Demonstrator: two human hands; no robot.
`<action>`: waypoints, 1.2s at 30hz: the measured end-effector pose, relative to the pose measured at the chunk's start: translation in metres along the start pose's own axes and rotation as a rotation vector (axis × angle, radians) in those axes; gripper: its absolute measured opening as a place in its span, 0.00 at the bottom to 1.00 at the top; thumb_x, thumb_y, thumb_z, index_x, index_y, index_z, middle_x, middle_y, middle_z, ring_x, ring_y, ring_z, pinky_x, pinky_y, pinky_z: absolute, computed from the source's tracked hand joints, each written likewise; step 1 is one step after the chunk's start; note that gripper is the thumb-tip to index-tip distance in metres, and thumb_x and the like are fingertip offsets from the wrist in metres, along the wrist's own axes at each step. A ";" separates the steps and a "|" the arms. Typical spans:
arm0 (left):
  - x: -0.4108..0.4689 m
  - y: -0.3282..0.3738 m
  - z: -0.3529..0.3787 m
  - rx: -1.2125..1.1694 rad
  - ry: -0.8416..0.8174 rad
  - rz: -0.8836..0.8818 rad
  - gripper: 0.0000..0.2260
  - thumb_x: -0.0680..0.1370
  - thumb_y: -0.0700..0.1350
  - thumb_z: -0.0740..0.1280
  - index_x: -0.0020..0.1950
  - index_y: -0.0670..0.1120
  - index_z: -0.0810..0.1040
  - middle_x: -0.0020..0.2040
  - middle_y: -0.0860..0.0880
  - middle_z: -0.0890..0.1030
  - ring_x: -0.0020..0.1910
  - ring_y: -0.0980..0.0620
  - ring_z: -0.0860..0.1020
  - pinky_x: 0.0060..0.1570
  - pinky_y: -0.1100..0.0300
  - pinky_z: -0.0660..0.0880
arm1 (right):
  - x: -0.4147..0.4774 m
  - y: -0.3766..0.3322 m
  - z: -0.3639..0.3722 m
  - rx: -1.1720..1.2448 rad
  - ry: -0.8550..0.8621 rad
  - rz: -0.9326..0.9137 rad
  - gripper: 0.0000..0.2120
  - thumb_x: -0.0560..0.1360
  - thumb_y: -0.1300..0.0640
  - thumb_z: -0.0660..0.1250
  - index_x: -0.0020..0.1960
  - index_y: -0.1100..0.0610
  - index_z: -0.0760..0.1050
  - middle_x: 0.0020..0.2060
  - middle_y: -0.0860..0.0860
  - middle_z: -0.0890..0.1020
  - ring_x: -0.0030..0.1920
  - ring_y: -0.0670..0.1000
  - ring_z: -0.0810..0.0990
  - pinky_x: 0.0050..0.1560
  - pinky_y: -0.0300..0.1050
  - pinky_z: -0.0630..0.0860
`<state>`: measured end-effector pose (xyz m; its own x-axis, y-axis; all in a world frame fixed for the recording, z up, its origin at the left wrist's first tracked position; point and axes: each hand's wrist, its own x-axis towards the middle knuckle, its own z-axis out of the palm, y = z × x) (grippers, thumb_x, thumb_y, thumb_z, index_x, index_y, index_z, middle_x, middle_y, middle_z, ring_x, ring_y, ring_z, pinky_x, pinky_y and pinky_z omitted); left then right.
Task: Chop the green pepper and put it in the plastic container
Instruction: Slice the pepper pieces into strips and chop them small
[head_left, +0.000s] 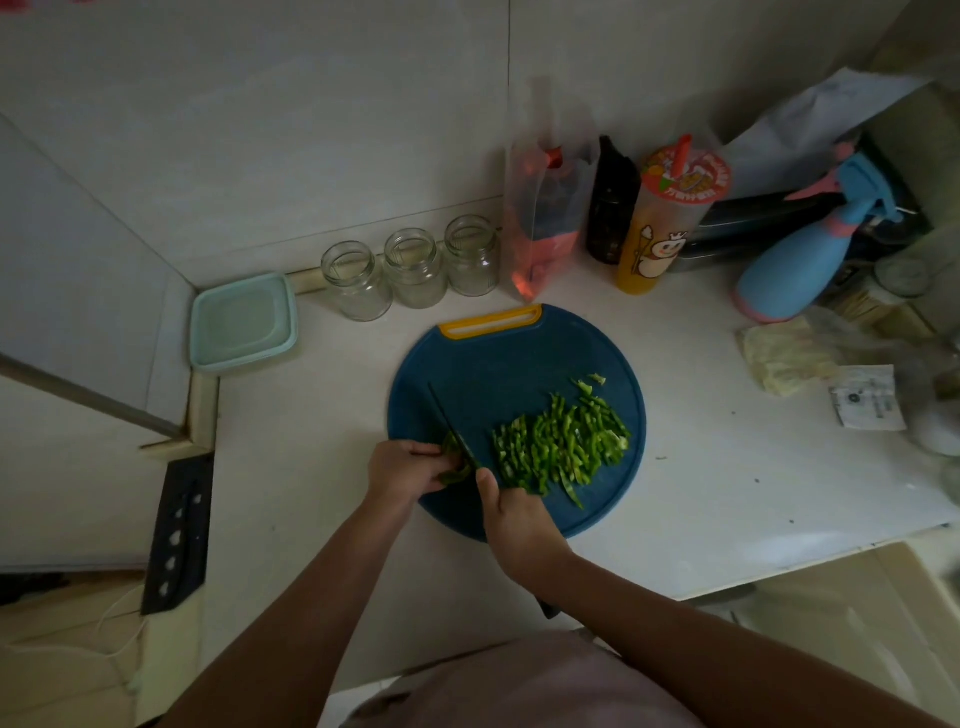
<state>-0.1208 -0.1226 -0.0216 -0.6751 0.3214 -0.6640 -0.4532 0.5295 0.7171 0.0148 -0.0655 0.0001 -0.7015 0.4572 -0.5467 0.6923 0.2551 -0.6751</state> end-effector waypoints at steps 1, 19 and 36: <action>0.000 0.000 0.000 -0.002 0.000 -0.003 0.11 0.66 0.34 0.76 0.43 0.38 0.76 0.36 0.43 0.79 0.35 0.48 0.79 0.28 0.66 0.78 | 0.002 0.000 0.000 0.003 -0.016 0.010 0.42 0.61 0.32 0.31 0.45 0.65 0.67 0.30 0.50 0.67 0.40 0.53 0.71 0.45 0.45 0.67; -0.013 -0.009 -0.002 -0.096 -0.030 0.127 0.14 0.68 0.32 0.74 0.52 0.33 0.77 0.41 0.43 0.80 0.39 0.50 0.79 0.35 0.68 0.79 | 0.026 -0.001 -0.011 0.426 0.075 0.249 0.27 0.78 0.35 0.49 0.37 0.57 0.66 0.28 0.52 0.70 0.23 0.49 0.68 0.25 0.43 0.68; -0.013 -0.008 -0.003 0.000 -0.015 0.159 0.13 0.69 0.37 0.75 0.51 0.36 0.78 0.42 0.44 0.80 0.38 0.53 0.79 0.32 0.70 0.77 | -0.008 0.002 -0.023 0.511 -0.049 0.109 0.26 0.79 0.37 0.51 0.33 0.57 0.61 0.16 0.44 0.63 0.17 0.47 0.60 0.19 0.34 0.59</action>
<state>-0.1101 -0.1339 -0.0178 -0.7294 0.4133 -0.5451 -0.3412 0.4709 0.8136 0.0256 -0.0488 0.0141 -0.6456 0.4142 -0.6416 0.5995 -0.2456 -0.7618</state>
